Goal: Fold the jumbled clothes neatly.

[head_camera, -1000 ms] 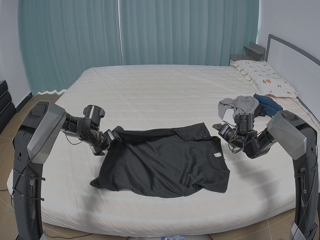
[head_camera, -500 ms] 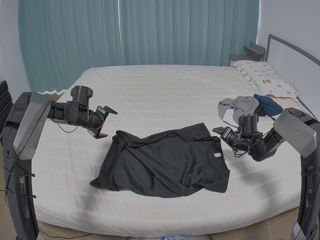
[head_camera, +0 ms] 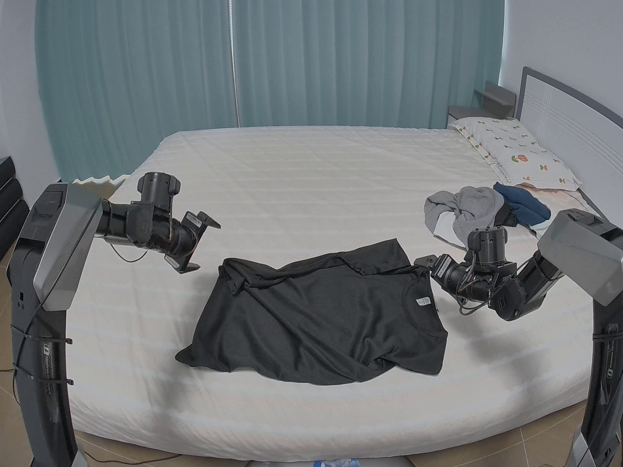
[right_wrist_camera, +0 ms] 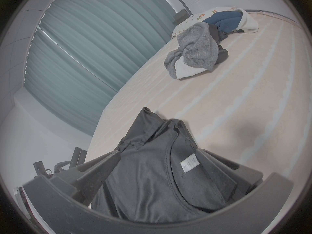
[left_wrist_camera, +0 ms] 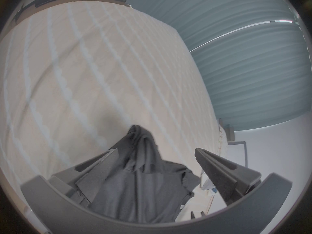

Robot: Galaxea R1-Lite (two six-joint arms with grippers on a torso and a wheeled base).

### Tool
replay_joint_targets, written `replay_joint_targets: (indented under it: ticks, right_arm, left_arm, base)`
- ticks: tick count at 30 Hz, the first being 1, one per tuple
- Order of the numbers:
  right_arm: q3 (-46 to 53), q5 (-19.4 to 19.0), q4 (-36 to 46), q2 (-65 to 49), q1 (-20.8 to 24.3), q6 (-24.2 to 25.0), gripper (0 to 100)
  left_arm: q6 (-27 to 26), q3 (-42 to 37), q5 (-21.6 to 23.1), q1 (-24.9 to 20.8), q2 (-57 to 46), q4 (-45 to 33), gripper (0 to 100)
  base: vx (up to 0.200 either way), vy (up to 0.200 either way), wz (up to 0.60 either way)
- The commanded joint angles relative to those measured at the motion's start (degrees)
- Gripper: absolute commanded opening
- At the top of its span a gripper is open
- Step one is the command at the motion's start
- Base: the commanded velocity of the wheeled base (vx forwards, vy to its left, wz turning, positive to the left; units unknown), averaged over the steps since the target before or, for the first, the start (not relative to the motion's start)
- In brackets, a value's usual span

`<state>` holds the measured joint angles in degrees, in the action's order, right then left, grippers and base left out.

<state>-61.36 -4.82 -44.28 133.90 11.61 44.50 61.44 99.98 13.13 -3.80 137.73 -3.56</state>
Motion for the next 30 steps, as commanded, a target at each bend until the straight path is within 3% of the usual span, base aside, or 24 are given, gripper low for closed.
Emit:
replay_joint_targets:
  ticks: [1, 2, 3, 6, 8, 12, 16, 22, 30]
  right_arm:
    - [12.1, -1.9, 0.0, -8.9, 0.2, -0.6, 100]
    - [12.1, -1.9, 0.0, -8.9, 0.2, -0.6, 100]
    - [16.0, -3.3, -0.1, -11.1, 0.3, -0.6, 100]
    - [19.3, -4.0, -0.2, -12.9, 0.4, -0.6, 100]
    - [23.3, -4.3, -0.2, -14.8, 0.4, -0.3, 100]
    - [26.0, -4.5, -1.7, -15.8, -0.1, 0.2, 100]
    - [28.3, -5.9, -4.3, -15.1, -0.9, 0.2, 100]
    - [28.9, -8.5, -5.2, -13.8, -0.9, 0.2, 100]
    - [28.6, -8.5, -5.2, -12.3, -0.5, 0.3, 100]
  left_arm:
    - [-3.7, -23.0, -0.2, -0.1, -9.5, 12.5, 100]
    - [-3.7, -23.0, -0.2, -0.1, -9.5, 12.5, 100]
    - [-3.9, -30.4, -0.9, -0.6, -11.7, 17.6, 100]
    - [-3.9, -36.1, -1.4, -1.4, -13.1, 22.4, 100]
    - [-4.0, -44.3, -1.4, -1.6, -16.1, 28.7, 100]
    - [-4.0, -51.5, -3.5, -2.6, -18.3, 33.7, 100]
    - [-5.8, -55.2, -8.1, -3.5, -18.1, 34.5, 100]
    - [-7.1, -58.8, -10.1, -4.4, -16.6, 39.7, 100]
    - [-7.2, -57.0, -13.8, -5.4, -9.9, 41.6, 100]
  base:
    - [0.000, 0.000, 0.00]
    - [0.000, 0.000, 0.00]
    - [0.000, 0.000, 0.00]
    - [0.000, 0.000, 0.00]
    - [0.000, 0.000, 0.00]
    - [-0.100, 0.000, 0.00]
    - [-0.200, 0.000, 0.00]
    - [-0.200, 0.000, 0.00]
    - [0.000, 0.000, 0.00]
